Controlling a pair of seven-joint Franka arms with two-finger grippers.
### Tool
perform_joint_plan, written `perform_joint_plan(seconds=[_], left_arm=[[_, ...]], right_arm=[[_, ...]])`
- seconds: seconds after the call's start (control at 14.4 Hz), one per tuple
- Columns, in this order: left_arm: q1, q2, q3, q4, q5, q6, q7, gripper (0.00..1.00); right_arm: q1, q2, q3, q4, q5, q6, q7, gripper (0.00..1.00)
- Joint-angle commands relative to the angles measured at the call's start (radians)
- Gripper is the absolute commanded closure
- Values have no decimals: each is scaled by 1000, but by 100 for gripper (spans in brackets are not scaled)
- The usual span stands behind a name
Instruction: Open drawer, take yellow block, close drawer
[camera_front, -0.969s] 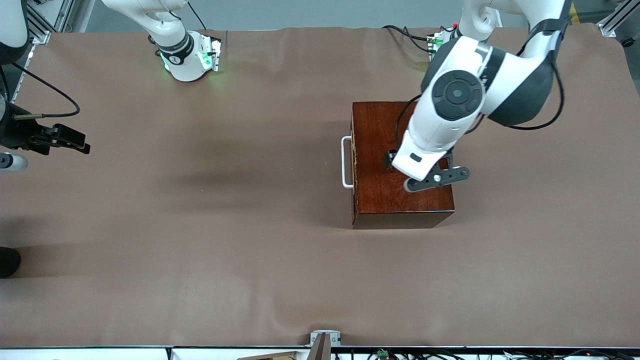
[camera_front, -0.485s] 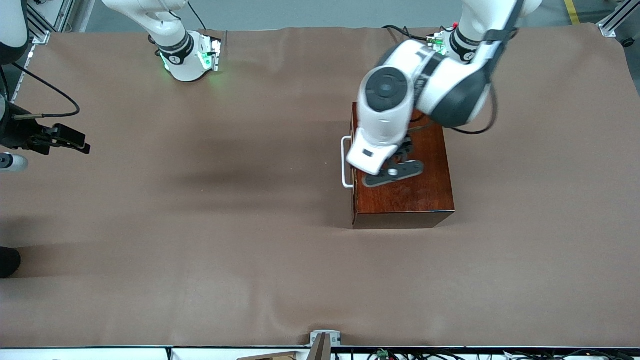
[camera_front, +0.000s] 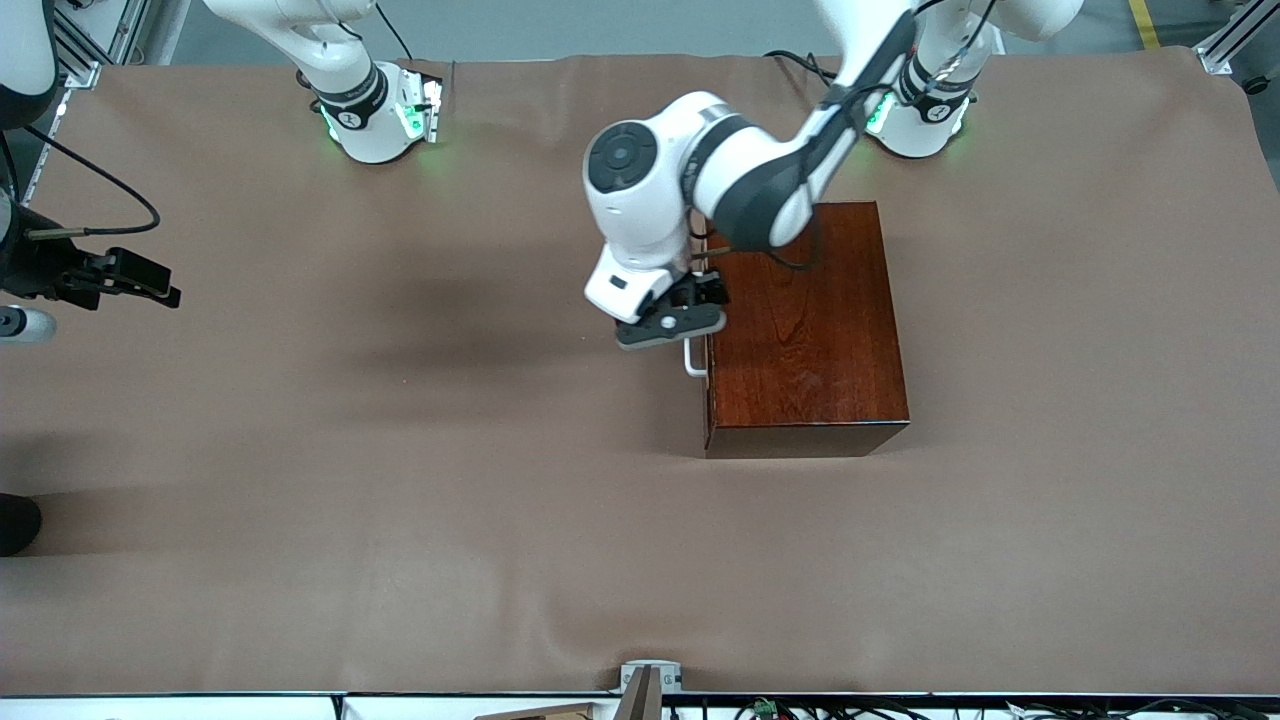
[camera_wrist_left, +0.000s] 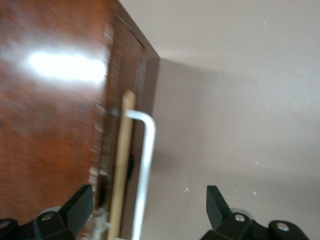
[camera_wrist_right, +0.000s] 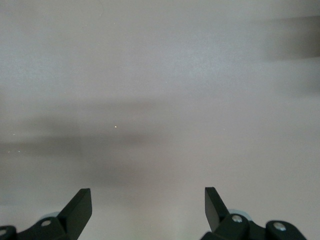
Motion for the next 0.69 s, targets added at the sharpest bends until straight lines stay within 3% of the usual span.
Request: perform_joint_plan(seconds=[0.0, 0.62], left_arm=[[-24, 30, 5, 33, 24, -5, 19, 0], [-44, 100, -1, 26, 18, -20, 93, 0]], right_arm=[[-5, -13, 9, -11, -10, -5, 12, 0], [-5, -13, 9, -11, -10, -5, 12, 0]])
